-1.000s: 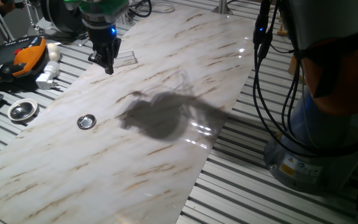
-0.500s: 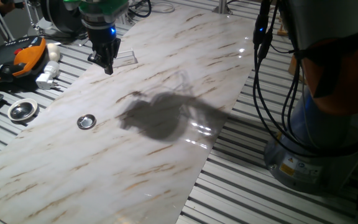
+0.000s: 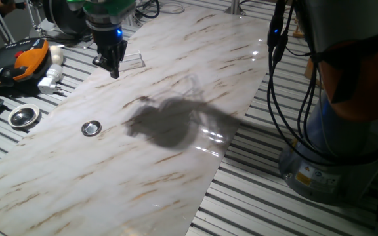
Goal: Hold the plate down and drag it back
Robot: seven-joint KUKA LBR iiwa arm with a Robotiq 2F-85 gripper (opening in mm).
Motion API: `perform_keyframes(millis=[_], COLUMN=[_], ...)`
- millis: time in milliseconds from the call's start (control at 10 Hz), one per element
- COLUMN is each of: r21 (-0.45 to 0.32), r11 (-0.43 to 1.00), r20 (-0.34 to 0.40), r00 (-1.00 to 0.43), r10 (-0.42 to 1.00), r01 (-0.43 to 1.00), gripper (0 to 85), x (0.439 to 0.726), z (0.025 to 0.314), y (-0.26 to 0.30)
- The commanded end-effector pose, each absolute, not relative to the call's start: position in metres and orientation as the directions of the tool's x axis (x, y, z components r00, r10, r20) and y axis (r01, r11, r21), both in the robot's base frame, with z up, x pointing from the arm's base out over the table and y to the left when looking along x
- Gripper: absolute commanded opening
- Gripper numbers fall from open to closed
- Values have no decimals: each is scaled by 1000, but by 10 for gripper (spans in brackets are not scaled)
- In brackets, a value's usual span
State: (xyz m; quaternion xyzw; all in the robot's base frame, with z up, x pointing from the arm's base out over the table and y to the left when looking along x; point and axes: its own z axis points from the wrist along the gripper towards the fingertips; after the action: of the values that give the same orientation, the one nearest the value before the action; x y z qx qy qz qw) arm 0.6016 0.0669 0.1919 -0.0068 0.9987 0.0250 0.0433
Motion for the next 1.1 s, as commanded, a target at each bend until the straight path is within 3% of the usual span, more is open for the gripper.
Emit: perform_keyframes(millis=[0,1000], r21=[48,42], r11=[999,999], r20=[-87,-90], r00=[-996,-996], r10=[-12,-11], r01=[-16,-14], gripper=[0,0], x=[602,604], z=[192,195], y=[67,72])
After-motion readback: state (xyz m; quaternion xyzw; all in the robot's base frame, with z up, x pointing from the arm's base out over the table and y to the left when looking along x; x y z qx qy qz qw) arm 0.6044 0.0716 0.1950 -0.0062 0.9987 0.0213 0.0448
